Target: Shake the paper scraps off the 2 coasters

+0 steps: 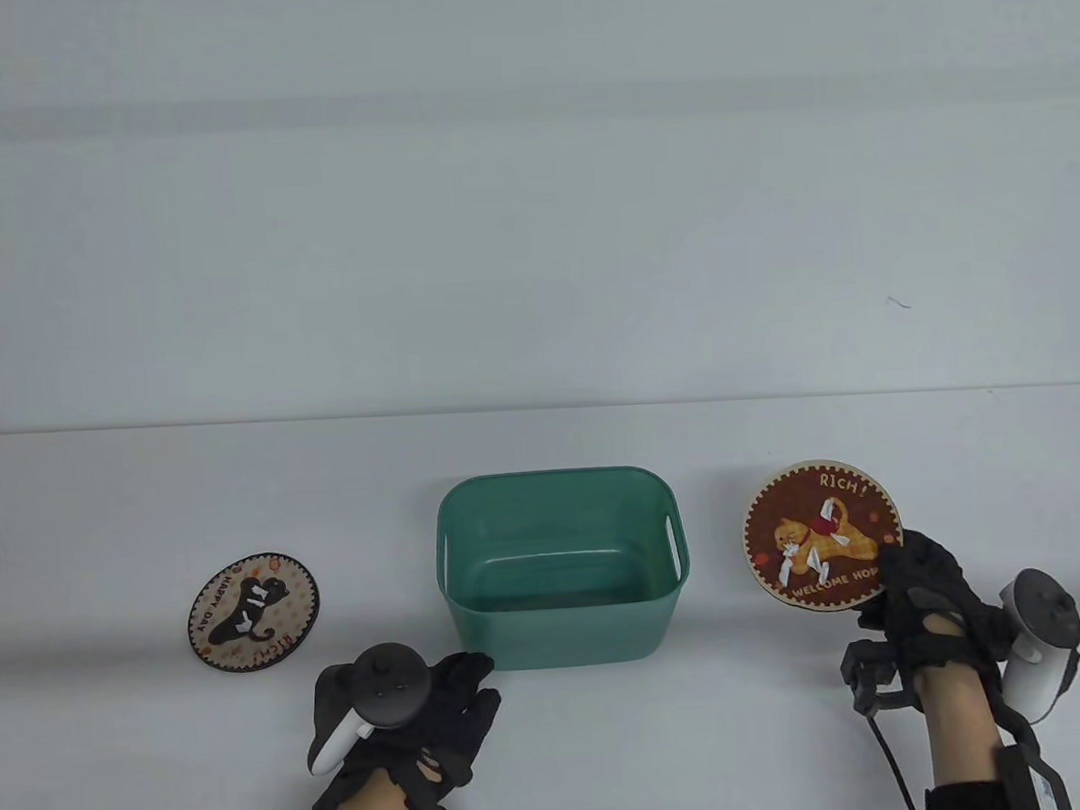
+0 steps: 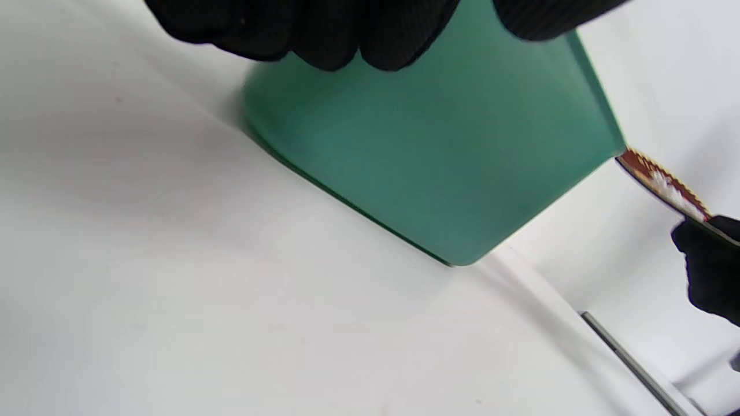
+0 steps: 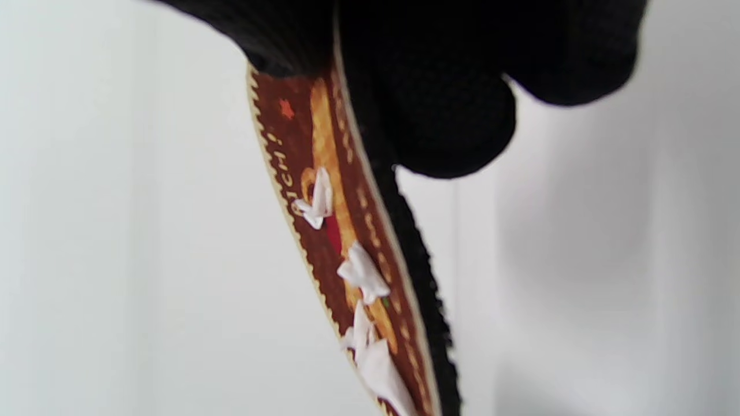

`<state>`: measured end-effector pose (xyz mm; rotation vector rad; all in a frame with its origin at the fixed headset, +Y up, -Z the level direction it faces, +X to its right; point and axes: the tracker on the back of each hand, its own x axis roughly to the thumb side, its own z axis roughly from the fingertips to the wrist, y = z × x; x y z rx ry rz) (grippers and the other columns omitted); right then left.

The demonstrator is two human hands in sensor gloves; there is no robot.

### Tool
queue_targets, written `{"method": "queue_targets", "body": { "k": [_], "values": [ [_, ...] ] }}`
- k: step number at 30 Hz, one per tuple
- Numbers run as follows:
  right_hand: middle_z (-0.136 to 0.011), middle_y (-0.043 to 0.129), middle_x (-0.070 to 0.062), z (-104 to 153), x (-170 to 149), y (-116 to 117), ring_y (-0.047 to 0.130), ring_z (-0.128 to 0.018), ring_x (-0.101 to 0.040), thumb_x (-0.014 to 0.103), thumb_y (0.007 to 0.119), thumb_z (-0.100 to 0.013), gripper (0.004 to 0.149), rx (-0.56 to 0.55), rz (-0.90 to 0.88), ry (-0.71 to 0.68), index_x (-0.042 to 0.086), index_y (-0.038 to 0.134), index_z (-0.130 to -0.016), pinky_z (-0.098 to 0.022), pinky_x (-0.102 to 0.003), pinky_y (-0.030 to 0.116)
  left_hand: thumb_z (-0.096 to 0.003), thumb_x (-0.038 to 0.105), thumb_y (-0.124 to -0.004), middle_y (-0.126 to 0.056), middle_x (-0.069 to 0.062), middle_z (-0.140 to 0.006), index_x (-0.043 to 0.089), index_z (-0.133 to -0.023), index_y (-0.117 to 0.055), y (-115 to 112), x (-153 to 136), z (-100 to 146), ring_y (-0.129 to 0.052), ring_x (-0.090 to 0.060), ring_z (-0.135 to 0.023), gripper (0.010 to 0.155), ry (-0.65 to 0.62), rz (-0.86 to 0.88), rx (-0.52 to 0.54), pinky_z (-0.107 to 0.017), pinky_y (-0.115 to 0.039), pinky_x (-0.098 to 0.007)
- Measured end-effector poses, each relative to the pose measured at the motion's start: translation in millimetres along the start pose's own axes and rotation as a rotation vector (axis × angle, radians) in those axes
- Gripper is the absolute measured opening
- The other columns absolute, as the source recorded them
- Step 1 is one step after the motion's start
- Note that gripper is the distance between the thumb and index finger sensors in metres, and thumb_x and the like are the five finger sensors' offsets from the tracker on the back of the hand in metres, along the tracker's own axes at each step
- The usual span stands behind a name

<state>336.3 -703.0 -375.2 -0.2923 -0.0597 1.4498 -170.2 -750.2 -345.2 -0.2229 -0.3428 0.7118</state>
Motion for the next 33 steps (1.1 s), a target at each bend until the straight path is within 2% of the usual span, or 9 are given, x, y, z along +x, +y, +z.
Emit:
{"method": "queue_targets", "body": {
  "k": [1,4,8,12,16,18,24,28,33],
  "values": [
    [-0.072,0.081,-0.006,1,0,5,0.093,-0.042,-0.013,0.032,0.067,-0.049,0.043,0.015,-0.014,-0.003,0.02,0.051,-0.087,-0.035,-0.034,0.079,-0.0486,0.052,-0.062,-0.054,-0.014,-0.103,0.018,-0.102,-0.049,-1,2,0,-0.058,-0.046,-0.093,0.065,-0.011,0.002,0.008,-0.065,-0.06,-0.055],
    [-0.071,0.082,-0.006,10,2,42,0.093,-0.041,-0.013,0.032,0.067,-0.049,0.043,0.114,-0.069,-0.012,0.019,0.051,-0.087,-0.035,-0.034,0.08,-0.0485,0.052,-0.062,-0.055,-0.014,-0.102,0.018,-0.102,-0.046,-3,11,0,-0.061,-0.045,-0.092,0.065,-0.054,-0.017,0.039,-0.064,-0.063,-0.053],
    [-0.072,0.082,-0.005,23,-5,94,0.094,-0.042,-0.013,0.031,0.067,-0.049,0.043,0.258,-0.047,0.001,0.019,0.051,-0.086,-0.035,-0.035,0.08,-0.0482,0.052,-0.063,-0.062,-0.014,-0.098,0.017,-0.1,-0.049,1,21,5,-0.071,-0.043,-0.085,0.064,-0.126,0.104,0.148,-0.059,-0.069,-0.049],
    [-0.071,0.083,-0.006,32,-23,132,0.095,-0.042,-0.015,0.029,0.069,-0.047,0.042,0.362,0.056,0.007,0.018,0.053,-0.085,-0.036,-0.037,0.079,-0.0482,0.052,-0.063,-0.071,-0.016,-0.091,0.015,-0.097,-0.055,3,22,9,-0.08,-0.041,-0.076,0.062,-0.146,0.2,0.219,-0.053,-0.074,-0.047],
    [-0.071,0.083,-0.006,39,-39,157,0.095,-0.042,-0.016,0.029,0.069,-0.047,0.042,0.456,0.12,0.035,0.018,0.054,-0.085,-0.037,-0.038,0.079,-0.0483,0.053,-0.063,-0.075,-0.015,-0.087,0.014,-0.096,-0.057,4,16,11,-0.084,-0.04,-0.071,0.062,-0.123,0.281,0.243,-0.05,-0.077,-0.046],
    [-0.071,0.084,-0.007,42,-44,165,0.095,-0.042,-0.017,0.028,0.069,-0.046,0.042,0.48,0.131,0.051,0.018,0.054,-0.085,-0.037,-0.038,0.079,-0.0483,0.053,-0.064,-0.077,-0.015,-0.085,0.013,-0.095,-0.058,4,13,12,-0.086,-0.04,-0.069,0.062,-0.106,0.35,0.265,-0.048,-0.078,-0.046],
    [-0.071,0.084,-0.007,47,-53,177,0.095,-0.042,-0.017,0.028,0.07,-0.046,0.042,0.532,0.172,0.066,0.018,0.055,-0.084,-0.036,-0.038,0.079,-0.0478,0.049,-0.073,-0.088,-0.011,-0.068,0.01,-0.091,-0.064,4,11,13,-0.095,-0.032,-0.044,0.059,-0.077,0.463,0.339,-0.031,-0.082,-0.038],
    [-0.071,0.084,-0.007,48,-54,179,0.095,-0.042,-0.017,0.028,0.07,-0.046,0.042,0.537,0.179,0.066,0.018,0.055,-0.084,-0.036,-0.038,0.079,-0.0474,0.04,-0.079,-0.091,-0.009,-0.062,0.009,-0.089,-0.067,6,11,14,-0.097,-0.029,-0.037,0.053,-0.054,0.494,0.364,-0.026,-0.083,-0.036],
    [-0.072,0.083,-0.008,48,-42,179,0.094,-0.045,-0.019,0.028,0.07,-0.046,0.042,0.543,0.252,0.019,0.019,0.054,-0.085,-0.038,-0.039,0.078,-0.0475,0.032,-0.079,-0.09,-0.009,-0.062,0.011,-0.087,-0.068,11,20,15,-0.096,-0.029,-0.037,0.046,-0.033,0.558,0.393,-0.025,-0.082,-0.035]
  ]
}}
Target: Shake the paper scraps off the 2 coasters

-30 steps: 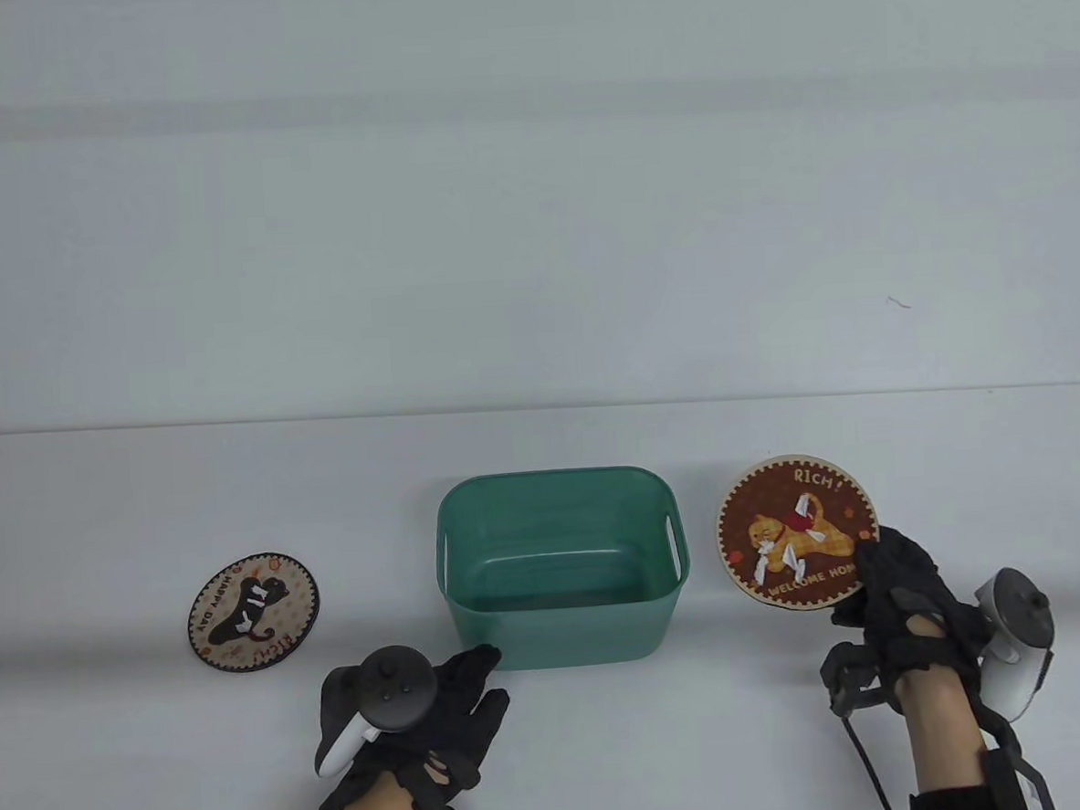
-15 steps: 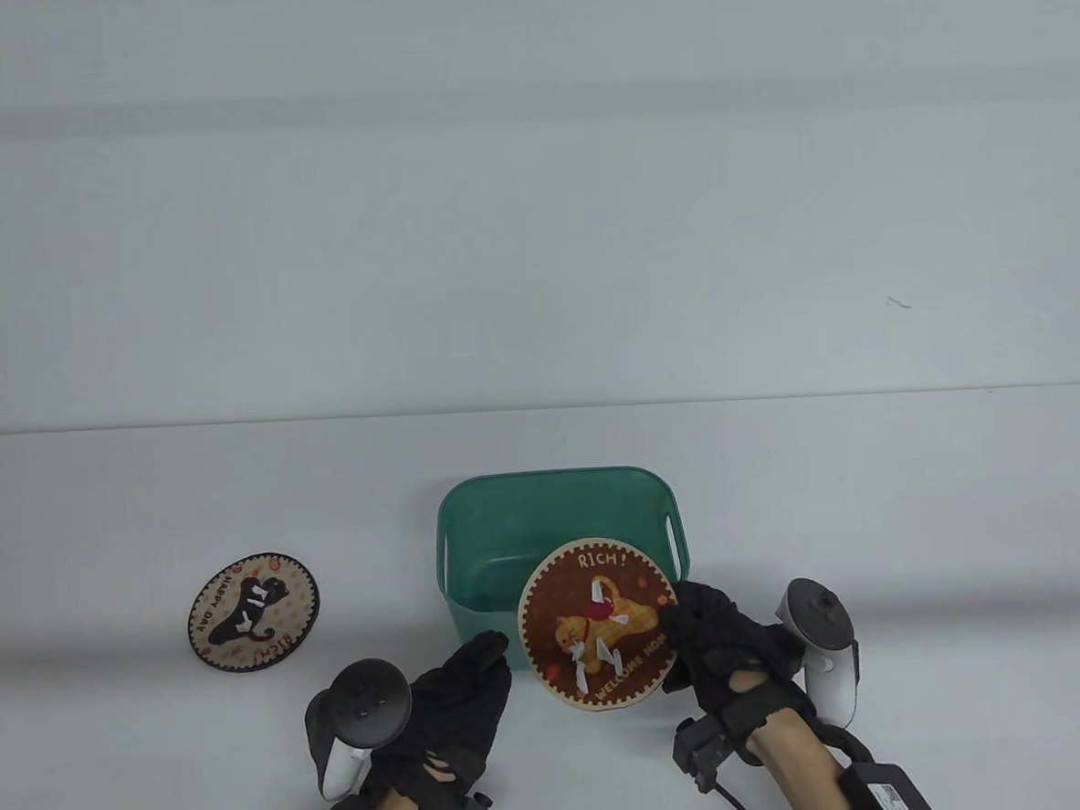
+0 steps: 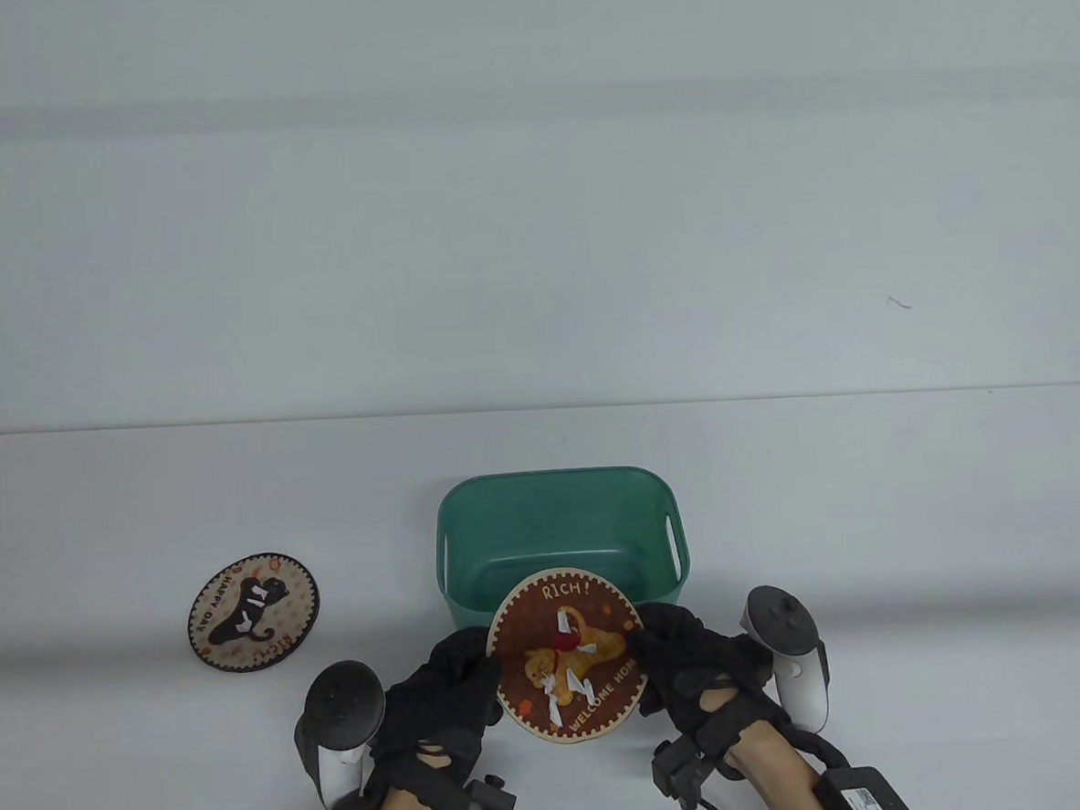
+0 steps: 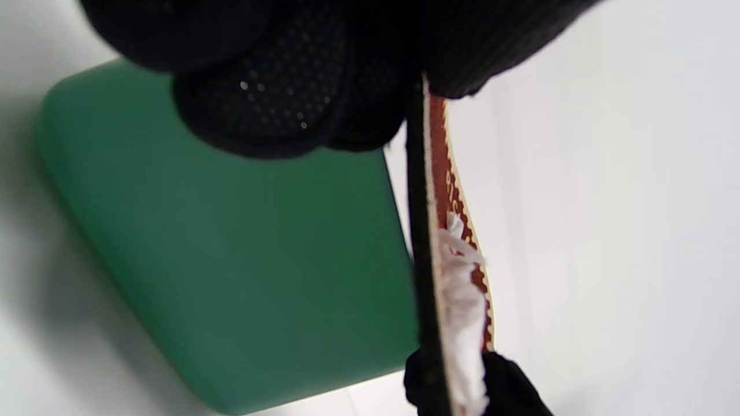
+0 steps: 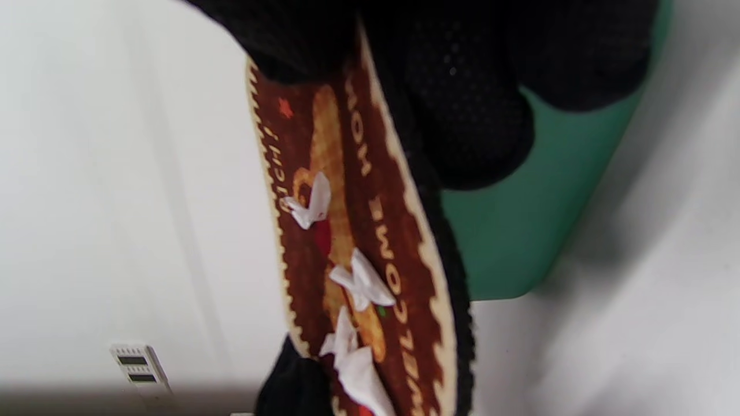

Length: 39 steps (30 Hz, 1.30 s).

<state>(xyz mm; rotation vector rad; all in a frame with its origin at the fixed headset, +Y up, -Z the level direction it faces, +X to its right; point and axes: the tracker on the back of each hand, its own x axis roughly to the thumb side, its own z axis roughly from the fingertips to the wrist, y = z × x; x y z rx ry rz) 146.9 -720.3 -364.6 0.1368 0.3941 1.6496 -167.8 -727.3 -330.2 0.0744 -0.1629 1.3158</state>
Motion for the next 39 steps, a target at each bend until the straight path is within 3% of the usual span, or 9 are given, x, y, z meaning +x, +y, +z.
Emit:
{"method": "queue_targets", "body": {
  "k": [6,12,16,21,28,35,39],
  "values": [
    [-0.076,0.081,-0.006,-8,48,-13,0.092,-0.052,-0.021,0.028,0.07,-0.047,0.042,-0.058,0.193,-0.117,0.022,0.055,-0.085,-0.044,-0.041,0.075,-0.0479,0.03,-0.079,-0.089,-0.009,-0.065,0.015,-0.087,-0.069,4,31,-25,-0.095,-0.029,-0.037,0.043,0.043,-0.015,0.029,-0.024,-0.081,-0.032],
    [-0.079,0.08,-0.006,-28,99,-20,0.09,-0.057,-0.023,0.026,0.07,-0.046,0.042,-0.119,0.294,-0.164,0.023,0.055,-0.085,-0.047,-0.043,0.073,-0.0482,0.029,-0.077,-0.087,-0.01,-0.069,0.018,-0.088,-0.068,17,77,-59,-0.096,-0.028,-0.037,0.043,0.054,-0.12,0.055,-0.023,-0.081,-0.03],
    [-0.081,0.078,-0.005,-42,116,-24,0.088,-0.061,-0.024,0.027,0.07,-0.046,0.042,-0.149,0.326,-0.144,0.026,0.055,-0.085,-0.05,-0.043,0.07,-0.0482,0.027,-0.077,-0.085,-0.009,-0.073,0.02,-0.089,-0.066,20,86,-78,-0.095,-0.028,-0.041,0.043,0.095,-0.123,0.054,-0.025,-0.081,-0.03],
    [-0.084,0.076,-0.004,-59,114,-24,0.082,-0.069,-0.025,0.027,0.071,-0.046,0.042,-0.209,0.456,-0.141,0.03,0.057,-0.085,-0.054,-0.044,0.066,-0.0476,0.025,-0.077,-0.085,-0.009,-0.076,0.022,-0.089,-0.067,19,76,-92,-0.096,-0.029,-0.046,0.043,0.131,-0.15,0.089,-0.027,-0.082,-0.03],
    [-0.087,0.075,-0.006,-77,102,-19,0.08,-0.071,-0.028,0.024,0.075,-0.045,0.042,-0.154,0.712,-0.08,0.028,0.06,-0.084,-0.054,-0.046,0.065,-0.0469,0.023,-0.078,-0.081,-0.009,-0.084,0.021,-0.088,-0.07,18,64,-95,-0.093,-0.037,-0.065,0.042,0.135,-0.233,0.142,-0.042,-0.086,-0.037],
    [-0.082,0.08,-0.007,-84,93,-17,0.082,-0.067,-0.029,0.032,0.075,-0.045,0.045,-0.14,0.695,-0.075,0.029,0.062,-0.088,-0.052,-0.046,0.065,-0.047,0.023,-0.078,-0.081,-0.01,-0.084,0.02,-0.088,-0.069,16,61,-97,-0.093,-0.037,-0.063,0.042,0.131,-0.242,0.147,-0.042,-0.085,-0.038],
    [-0.077,0.085,-0.006,-81,91,-19,0.085,-0.063,-0.028,0.032,0.075,-0.045,0.041,-0.183,0.657,-0.101,0.027,0.068,-0.085,-0.049,-0.045,0.067,-0.0478,0.027,-0.079,-0.07,-0.01,-0.094,0.021,-0.094,-0.06,23,77,-91,-0.079,-0.04,-0.08,0.05,0.075,-0.456,0.13,-0.052,-0.077,-0.044]
  ]
}}
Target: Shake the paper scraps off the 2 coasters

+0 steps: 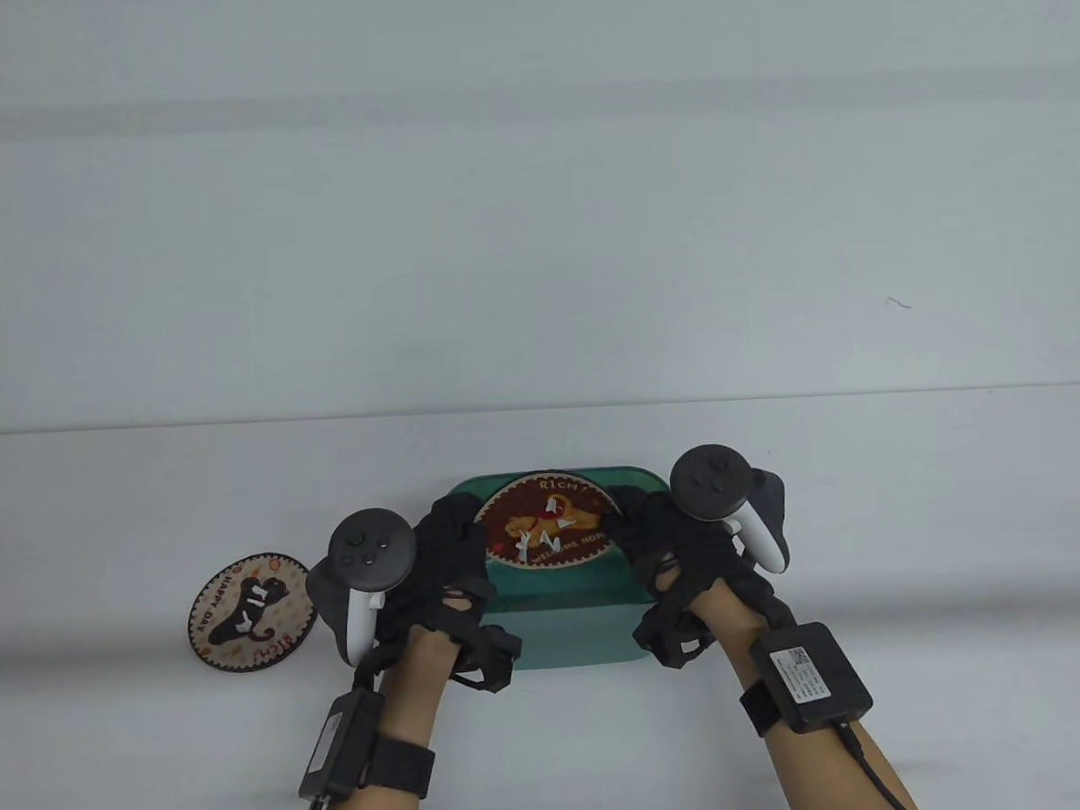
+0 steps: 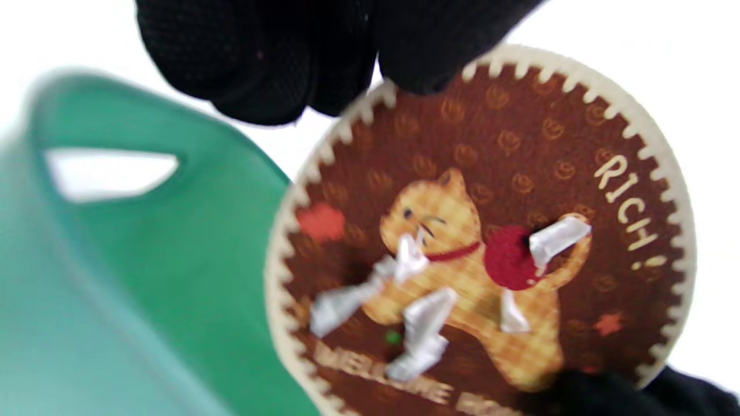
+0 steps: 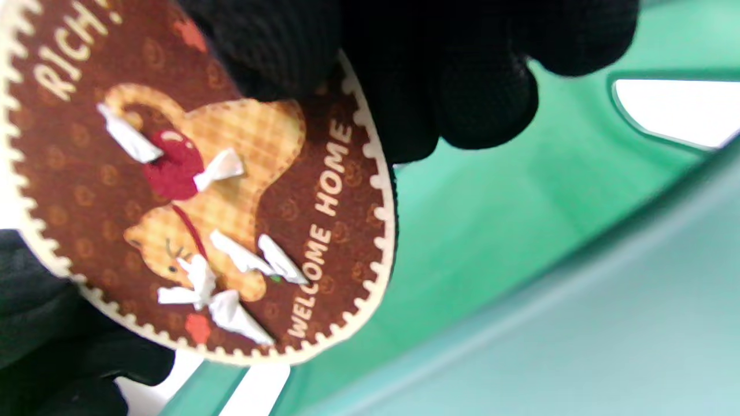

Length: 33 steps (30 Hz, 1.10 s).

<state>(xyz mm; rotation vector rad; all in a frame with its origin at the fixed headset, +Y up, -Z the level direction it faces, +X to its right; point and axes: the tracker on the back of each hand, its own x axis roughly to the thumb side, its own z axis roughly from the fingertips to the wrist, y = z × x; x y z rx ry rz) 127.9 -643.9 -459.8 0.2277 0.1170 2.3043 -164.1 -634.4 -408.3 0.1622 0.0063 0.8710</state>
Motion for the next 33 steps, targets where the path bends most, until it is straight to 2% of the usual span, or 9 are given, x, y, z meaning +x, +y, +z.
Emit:
{"method": "queue_targets", "body": {
  "k": [6,13,18,20,23,26,29,30,33],
  "values": [
    [-0.073,0.088,-0.007,6,-8,-6,0.088,-0.059,-0.028,0.032,0.075,-0.044,0.041,-0.088,0.003,-0.002,0.024,0.069,-0.084,-0.046,-0.044,0.07,-0.0481,0.033,-0.078,-0.062,-0.012,-0.098,0.018,-0.098,-0.054,24,-17,34,-0.069,-0.043,-0.086,0.057,-0.1,-0.023,0.064,-0.058,-0.07,-0.047],
    [-0.07,0.093,-0.007,23,1,-15,0.096,-0.051,-0.025,0.032,0.075,-0.044,0.041,-0.246,-0.021,-0.024,0.022,0.07,-0.083,-0.039,-0.042,0.077,-0.0474,0.033,-0.079,-0.071,-0.013,-0.092,0.016,-0.094,-0.063,0,-58,79,-0.077,-0.043,-0.079,0.052,-0.154,0.018,0.101,-0.054,-0.074,-0.046],
    [-0.064,0.097,-0.006,26,8,-8,0.099,-0.045,-0.023,0.031,0.076,-0.042,0.04,-0.308,0.256,-0.006,0.021,0.071,-0.081,-0.036,-0.041,0.079,-0.0474,0.034,-0.079,-0.072,-0.014,-0.092,0.015,-0.093,-0.065,-5,-70,84,-0.077,-0.044,-0.078,0.051,-0.134,-0.017,0.055,-0.054,-0.074,-0.047],
    [-0.064,0.097,-0.006,29,9,-6,0.099,-0.045,-0.023,0.031,0.076,-0.042,0.04,-0.366,0.219,-0.012,0.021,0.072,-0.081,-0.036,-0.041,0.079,-0.0474,0.034,-0.078,-0.072,-0.013,-0.091,0.015,-0.093,-0.065,-4,-70,84,-0.078,-0.043,-0.078,0.051,-0.131,-0.022,0.057,-0.054,-0.074,-0.046],
    [-0.064,0.097,-0.007,27,14,-2,0.099,-0.045,-0.025,0.03,0.076,-0.042,0.04,-0.285,0.276,0.02,0.02,0.072,-0.081,-0.036,-0.042,0.078,-0.0474,0.034,-0.078,-0.073,-0.014,-0.091,0.015,-0.093,-0.065,-5,-73,83,-0.078,-0.043,-0.078,0.051,-0.128,-0.012,0.042,-0.054,-0.074,-0.047],
    [-0.065,0.096,-0.005,31,20,-4,0.098,-0.047,-0.022,0.032,0.075,-0.042,0.04,-0.401,0.213,0.005,0.022,0.071,-0.081,-0.038,-0.04,0.078,-0.0475,0.034,-0.078,-0.072,-0.014,-0.091,0.015,-0.093,-0.065,-6,-72,83,-0.078,-0.044,-0.078,0.051,-0.137,-0.018,0.017,-0.054,-0.074,-0.047],
    [-0.063,0.097,-0.008,27,30,3,0.099,-0.044,-0.025,0.03,0.076,-0.042,0.04,-0.286,0.29,0.053,0.019,0.071,-0.081,-0.036,-0.042,0.078,-0.0475,0.034,-0.078,-0.073,-0.014,-0.091,0.015,-0.093,-0.065,-6,-69,83,-0.078,-0.044,-0.077,0.051,-0.149,0.003,0.009,-0.053,-0.074,-0.047],
    [-0.064,0.097,-0.004,29,34,3,0.099,-0.045,-0.021,0.032,0.075,-0.042,0.04,-0.304,0.361,0.056,0.022,0.07,-0.081,-0.037,-0.04,0.079,-0.0475,0.034,-0.078,-0.073,-0.014,-0.091,0.015,-0.093,-0.065,-6,-68,83,-0.078,-0.044,-0.077,0.051,-0.153,0.006,0.008,-0.053,-0.074,-0.047],
    [-0.063,0.097,-0.006,31,39,5,0.099,-0.044,-0.023,0.031,0.076,-0.042,0.04,-0.434,0.232,0.028,0.02,0.071,-0.08,-0.036,-0.041,0.079,-0.0475,0.034,-0.078,-0.073,-0.014,-0.091,0.015,-0.093,-0.065,-6,-65,84,-0.078,-0.044,-0.077,0.051,-0.167,0.016,0.006,-0.053,-0.074,-0.047]
  ]
}}
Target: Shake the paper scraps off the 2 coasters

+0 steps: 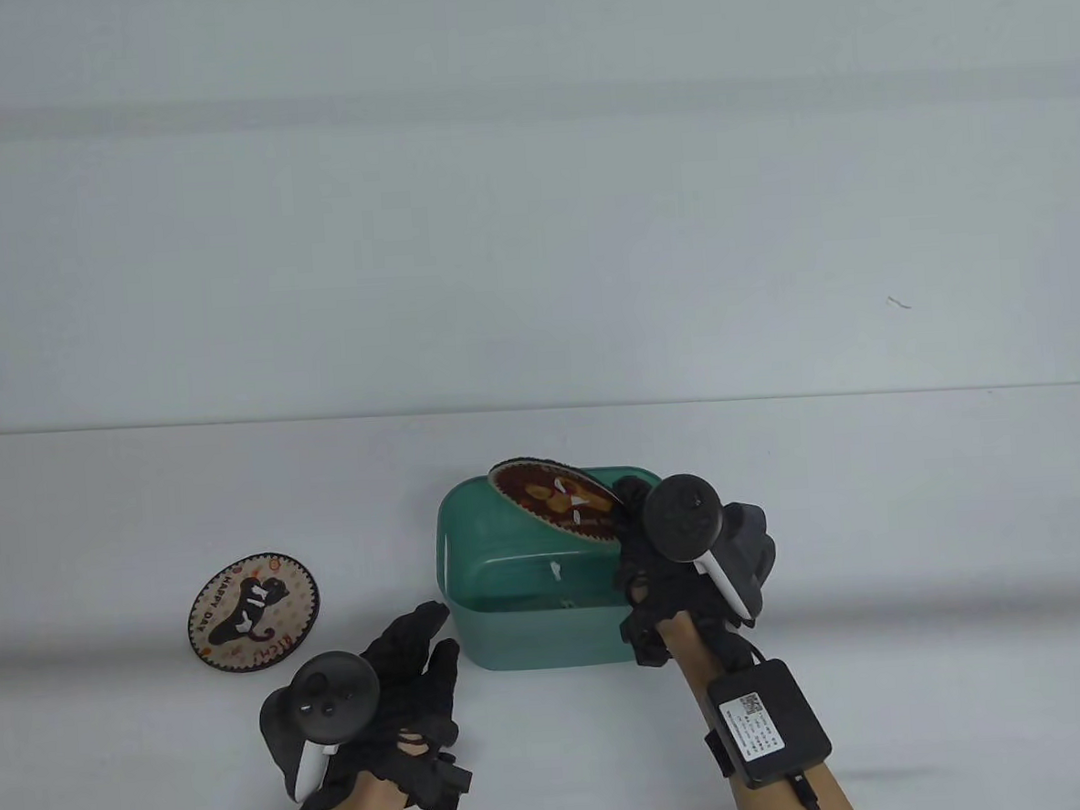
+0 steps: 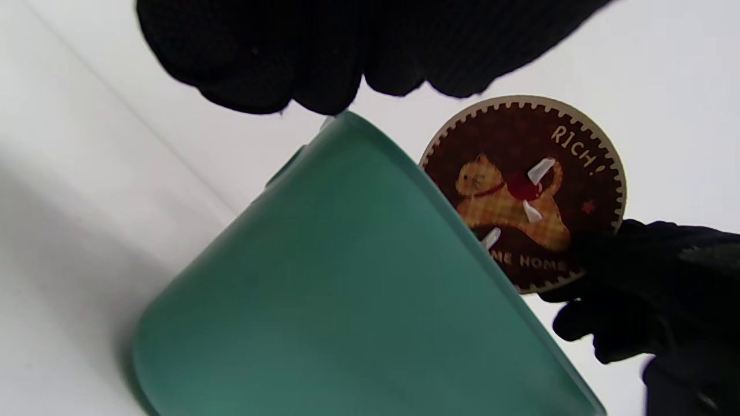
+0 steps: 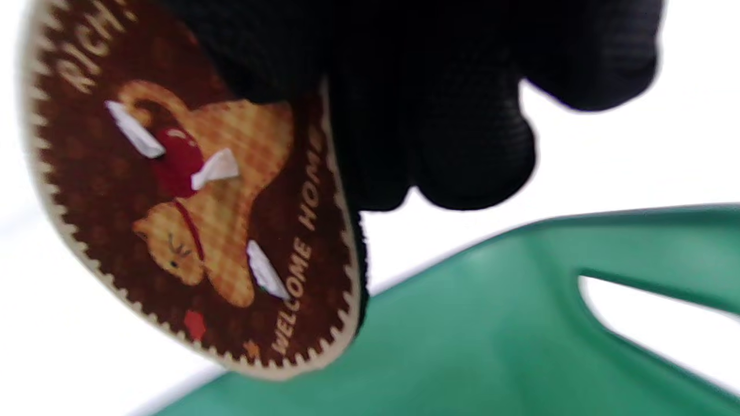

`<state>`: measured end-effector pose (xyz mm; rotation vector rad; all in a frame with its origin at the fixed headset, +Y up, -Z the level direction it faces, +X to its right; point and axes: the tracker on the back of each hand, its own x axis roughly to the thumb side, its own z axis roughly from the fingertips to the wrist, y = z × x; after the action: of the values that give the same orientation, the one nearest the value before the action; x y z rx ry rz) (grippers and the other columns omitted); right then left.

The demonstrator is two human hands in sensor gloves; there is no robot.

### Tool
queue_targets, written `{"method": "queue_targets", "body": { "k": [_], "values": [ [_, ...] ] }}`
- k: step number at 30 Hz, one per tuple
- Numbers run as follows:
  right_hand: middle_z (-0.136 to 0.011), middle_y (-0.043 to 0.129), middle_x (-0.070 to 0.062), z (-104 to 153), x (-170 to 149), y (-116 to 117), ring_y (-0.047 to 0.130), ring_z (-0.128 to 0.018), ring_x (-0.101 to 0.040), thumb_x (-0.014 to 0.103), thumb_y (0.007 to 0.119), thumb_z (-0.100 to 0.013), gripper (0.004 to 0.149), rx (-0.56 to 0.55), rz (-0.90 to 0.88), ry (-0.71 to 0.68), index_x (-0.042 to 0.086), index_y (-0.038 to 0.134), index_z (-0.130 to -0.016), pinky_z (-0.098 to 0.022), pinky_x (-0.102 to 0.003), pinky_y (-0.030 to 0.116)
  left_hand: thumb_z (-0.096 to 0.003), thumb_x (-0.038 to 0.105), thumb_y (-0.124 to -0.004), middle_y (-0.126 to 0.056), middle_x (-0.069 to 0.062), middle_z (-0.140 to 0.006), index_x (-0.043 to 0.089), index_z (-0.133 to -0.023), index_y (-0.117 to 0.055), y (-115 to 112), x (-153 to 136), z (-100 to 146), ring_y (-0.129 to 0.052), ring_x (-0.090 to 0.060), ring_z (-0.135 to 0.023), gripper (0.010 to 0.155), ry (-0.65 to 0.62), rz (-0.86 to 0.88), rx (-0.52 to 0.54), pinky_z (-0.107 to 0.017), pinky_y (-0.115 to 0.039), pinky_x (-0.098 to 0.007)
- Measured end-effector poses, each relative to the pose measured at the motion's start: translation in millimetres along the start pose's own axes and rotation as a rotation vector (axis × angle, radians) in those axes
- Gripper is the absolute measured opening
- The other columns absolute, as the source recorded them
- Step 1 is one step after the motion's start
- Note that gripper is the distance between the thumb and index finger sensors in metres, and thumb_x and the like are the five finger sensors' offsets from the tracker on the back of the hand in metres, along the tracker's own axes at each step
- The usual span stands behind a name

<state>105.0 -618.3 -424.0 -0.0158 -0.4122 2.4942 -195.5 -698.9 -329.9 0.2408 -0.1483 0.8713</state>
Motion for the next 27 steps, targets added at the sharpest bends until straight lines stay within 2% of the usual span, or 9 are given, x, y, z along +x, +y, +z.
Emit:
{"method": "queue_targets", "body": {
  "k": [2,5,8,11,14,17,20,23,27],
  "values": [
    [-0.063,0.097,-0.007,-2,7,6,0.099,-0.044,-0.024,0.03,0.076,-0.042,0.04,0.135,0.085,0.01,0.019,0.071,-0.08,-0.036,-0.042,0.078,-0.0476,0.034,-0.078,-0.073,-0.014,-0.091,0.015,-0.093,-0.065,0,2,0,-0.078,-0.044,-0.077,0.051,-0.007,0.012,0.0,-0.053,-0.074,-0.047],
    [-0.064,0.097,-0.003,2,8,2,0.099,-0.045,-0.02,0.033,0.074,-0.042,0.041,-0.033,0.041,0.005,0.022,0.069,-0.081,-0.037,-0.039,0.08,-0.0476,0.034,-0.078,-0.073,-0.014,-0.091,0.015,-0.093,-0.065,0,2,0,-0.078,-0.044,-0.078,0.051,-0.01,0.016,-0.004,-0.053,-0.074,-0.047],
    [-0.062,0.097,-0.008,0,13,11,0.099,-0.043,-0.025,0.03,0.075,-0.042,0.041,0.144,0.098,-0.009,0.016,0.069,-0.081,-0.035,-0.042,0.078,-0.0477,0.034,-0.078,-0.073,-0.014,-0.091,0.015,-0.093,-0.065,-1,2,-1,-0.078,-0.044,-0.077,0.051,-0.011,0.021,-0.006,-0.053,-0.074,-0.047],
    [-0.063,0.096,-0.002,2,10,4,0.099,-0.044,-0.019,0.033,0.072,-0.042,0.041,-0.015,0.079,-0.017,0.021,0.067,-0.081,-0.037,-0.038,0.08,-0.0477,0.034,-0.077,-0.073,-0.014,-0.091,0.015,-0.093,-0.066,0,2,0,-0.078,-0.044,-0.077,0.051,-0.007,0.027,-0.008,-0.053,-0.074,-0.047],
    [-0.061,0.097,-0.008,-2,12,8,0.098,-0.042,-0.024,0.03,0.074,-0.043,0.041,0.155,0.085,0.015,0.017,0.068,-0.081,-0.036,-0.042,0.078,-0.0477,0.035,-0.077,-0.073,-0.014,-0.091,0.015,-0.093,-0.066,-1,2,0,-0.078,-0.044,-0.077,0.051,-0.006,0.03,-0.013,-0.053,-0.074,-0.047],
    [-0.061,0.097,-0.005,-1,10,-1,0.099,-0.043,-0.021,0.032,0.073,-0.043,0.041,-0.014,-0.01,0.004,0.019,0.067,-0.081,-0.036,-0.04,0.079,-0.0478,0.035,-0.077,-0.073,-0.014,-0.091,0.015,-0.093,-0.066,-1,1,0,-0.079,-0.044,-0.077,0.051,-0.001,0.032,-0.021,-0.053,-0.075,-0.047],
    [-0.061,0.097,-0.006,-5,11,2,0.099,-0.043,-0.023,0.031,0.074,-0.043,0.041,0.142,0.145,0.009,0.018,0.068,-0.081,-0.036,-0.041,0.078,-0.0479,0.035,-0.077,-0.073,-0.014,-0.091,0.014,-0.093,-0.066,-1,1,0,-0.078,-0.044,-0.077,0.051,0.002,0.037,-0.022,-0.053,-0.075,-0.047],
    [-0.063,0.096,-0.003,-3,8,-4,0.099,-0.044,-0.021,0.033,0.072,-0.043,0.041,-0.018,0.043,0.011,0.02,0.067,-0.081,-0.038,-0.039,0.078,-0.0478,0.035,-0.077,-0.073,-0.014,-0.091,0.015,-0.093,-0.066,0,0,0,-0.079,-0.044,-0.077,0.05,0.005,0.04,-0.02,-0.053,-0.075,-0.047],
    [-0.065,0.095,0.001,-6,11,-5,0.099,-0.046,-0.018,0.036,0.069,-0.044,0.041,0.125,0.18,0.014,0.023,0.064,-0.083,-0.039,-0.037,0.079,-0.0478,0.035,-0.077,-0.073,-0.014,-0.091,0.014,-0.093,-0.066,-1,0,-1,-0.079,-0.044,-0.077,0.05,0.003,0.04,-0.023,-0.053,-0.075,-0.047]
  ]
}}
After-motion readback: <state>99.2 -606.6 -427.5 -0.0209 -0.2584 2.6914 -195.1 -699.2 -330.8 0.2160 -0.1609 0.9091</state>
